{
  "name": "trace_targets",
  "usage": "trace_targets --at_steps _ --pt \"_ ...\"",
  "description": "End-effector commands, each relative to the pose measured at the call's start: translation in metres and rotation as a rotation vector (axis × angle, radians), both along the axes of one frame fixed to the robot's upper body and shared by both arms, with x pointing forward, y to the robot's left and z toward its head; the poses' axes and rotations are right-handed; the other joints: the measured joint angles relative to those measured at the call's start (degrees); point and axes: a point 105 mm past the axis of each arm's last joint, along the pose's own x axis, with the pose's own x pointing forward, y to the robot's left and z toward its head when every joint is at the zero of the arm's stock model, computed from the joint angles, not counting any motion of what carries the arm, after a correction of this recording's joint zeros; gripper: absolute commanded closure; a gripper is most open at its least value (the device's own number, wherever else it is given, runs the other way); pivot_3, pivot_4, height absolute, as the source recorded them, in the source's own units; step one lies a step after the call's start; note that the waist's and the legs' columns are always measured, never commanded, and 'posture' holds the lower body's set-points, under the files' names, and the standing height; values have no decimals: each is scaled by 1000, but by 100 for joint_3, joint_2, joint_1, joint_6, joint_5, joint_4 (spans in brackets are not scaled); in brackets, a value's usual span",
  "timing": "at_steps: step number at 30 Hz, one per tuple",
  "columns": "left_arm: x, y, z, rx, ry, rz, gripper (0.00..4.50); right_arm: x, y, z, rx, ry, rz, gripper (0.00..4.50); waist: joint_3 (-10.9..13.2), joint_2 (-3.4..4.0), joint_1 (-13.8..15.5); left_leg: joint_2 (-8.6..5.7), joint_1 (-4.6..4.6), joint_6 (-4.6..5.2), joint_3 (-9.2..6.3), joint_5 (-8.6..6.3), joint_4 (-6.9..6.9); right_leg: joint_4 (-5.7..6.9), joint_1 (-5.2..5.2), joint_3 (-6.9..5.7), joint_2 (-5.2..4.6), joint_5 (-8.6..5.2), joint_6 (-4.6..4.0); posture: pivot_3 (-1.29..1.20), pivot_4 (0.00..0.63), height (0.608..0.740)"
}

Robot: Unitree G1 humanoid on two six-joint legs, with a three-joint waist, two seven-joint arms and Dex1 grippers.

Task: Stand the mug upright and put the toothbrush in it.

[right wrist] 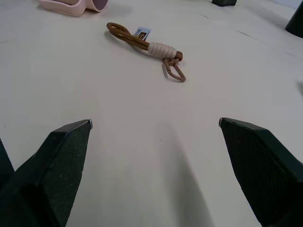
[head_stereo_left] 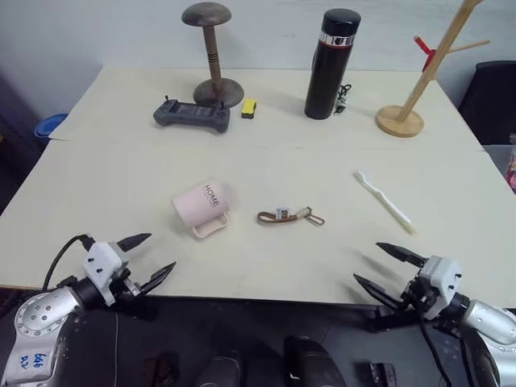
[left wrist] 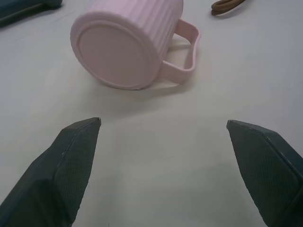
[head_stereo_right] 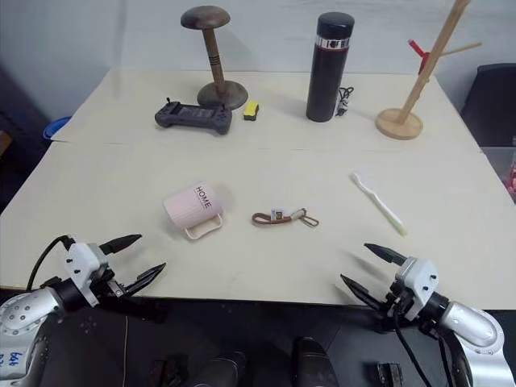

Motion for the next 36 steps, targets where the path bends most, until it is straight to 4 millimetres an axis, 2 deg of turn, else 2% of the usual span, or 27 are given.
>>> trace_targets --at_steps 1,8,10,17,20,26,29,32,35,36 --pt "-1 -1 7 -17 -15 -9 0 2 -2 16 -11 -76 -7 7 0 0 6 0 -1 0 1 0 0 1 -2 2 0 0 0 0 150 740" --pt "-5 -4 4 -41 31 -33 0 6 -4 15 -6 -71 13 7 0 -1 14 -1 -5 0 6 0 0 3 -10 6 0 0 0 0 150 740" --pt "-9 -2 -2 -51 108 -37 0 7 -5 16 -6 -70 16 7 1 -1 13 -1 -5 0 7 0 0 3 -10 7 0 0 0 0 150 740" --pt "-12 -3 12 -112 100 -86 0 13 -12 18 46 -80 -19 7 1 0 12 -2 -5 1 12 0 0 5 -13 12 0 0 0 0 150 740" --pt "-13 -8 15 -149 113 -125 0 13 -12 11 -20 -59 13 7 1 0 14 -1 -8 0 12 0 0 5 -17 11 1 0 0 0 150 740" --pt "-14 -9 18 -147 118 -150 0 15 -13 7 -22 -32 8 7 1 0 13 -1 -9 1 15 0 0 6 -20 14 1 0 0 0 150 740" --pt "-20 -14 17 -139 166 -206 0 20 3 13 -47 -8 93 7 1 0 -2 0 -9 1 17 0 -1 7 -22 16 2 0 0 0 150 740" --pt "-13 -17 27 -144 109 -195 0 51 46 47 -12 78 182 7 8 4 -85 3 -10 1 43 0 -1 22 -36 42 7 2 2 0 150 740" --pt "-9 -23 24 -141 114 -207 0 83 76 67 -59 103 191 7 7 5 -132 6 -10 -6 64 3 -1 50 -60 62 10 1 1 0 150 740" --pt "-9 -27 23 -142 114 -218 0 92 86 68 -117 115 203 7 7 5 -126 7 -14 -8 63 3 -2 51 -69 61 13 0 -2 0 150 740"
